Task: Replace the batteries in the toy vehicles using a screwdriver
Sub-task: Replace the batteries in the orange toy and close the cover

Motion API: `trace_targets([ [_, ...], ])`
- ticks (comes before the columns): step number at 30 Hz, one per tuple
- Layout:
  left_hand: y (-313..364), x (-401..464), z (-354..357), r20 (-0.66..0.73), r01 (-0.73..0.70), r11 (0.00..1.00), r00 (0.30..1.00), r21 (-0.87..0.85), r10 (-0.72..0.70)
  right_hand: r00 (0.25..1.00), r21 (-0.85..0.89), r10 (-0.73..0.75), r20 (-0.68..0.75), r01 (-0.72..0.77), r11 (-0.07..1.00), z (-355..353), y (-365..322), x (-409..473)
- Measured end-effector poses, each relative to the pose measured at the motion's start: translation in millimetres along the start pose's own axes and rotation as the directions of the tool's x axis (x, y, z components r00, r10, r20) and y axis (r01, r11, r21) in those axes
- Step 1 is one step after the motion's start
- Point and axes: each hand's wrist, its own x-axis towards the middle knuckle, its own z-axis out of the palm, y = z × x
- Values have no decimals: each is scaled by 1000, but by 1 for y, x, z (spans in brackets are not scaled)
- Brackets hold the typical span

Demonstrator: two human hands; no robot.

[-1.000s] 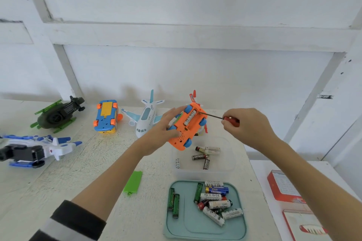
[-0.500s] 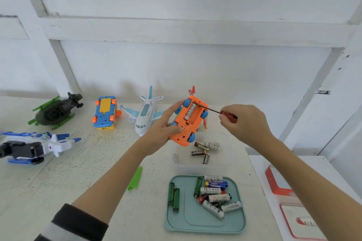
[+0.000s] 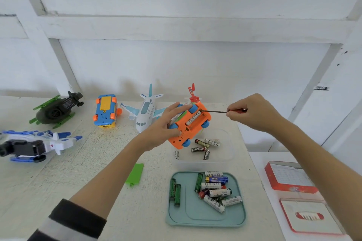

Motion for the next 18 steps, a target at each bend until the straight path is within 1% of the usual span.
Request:
trace_targets([
  [3,7,0,0,11,2,997,1000,71,-2,1000,26,1,21,-2,1000,-3,4,2],
  [9,6,2,3,-1,-4,992,1000,130,4,999,15,9,42,-10,1000,-4,12,1],
  [11,6,3,5,-3,-8,994,1000,106,9,1000,-4,18,18,-18,1000,-3,13,0],
  [12,7,4,6,-17,-8,997,1000,83,10,1000,-1,22,-23,-22,1000,-2,13,-1],
  [14,7,6,7,-62,-20,1000,998,22,21,994,49,2,-111,3,999,2,8,-6],
  [15,7,8,7,-74,-29,999,997,-13,28,991,76,-23,-129,33,997,7,4,-9],
  [18,6,11,9,-82,-48,990,996,-129,37,989,80,-112,-96,120,990,25,-7,-17],
])
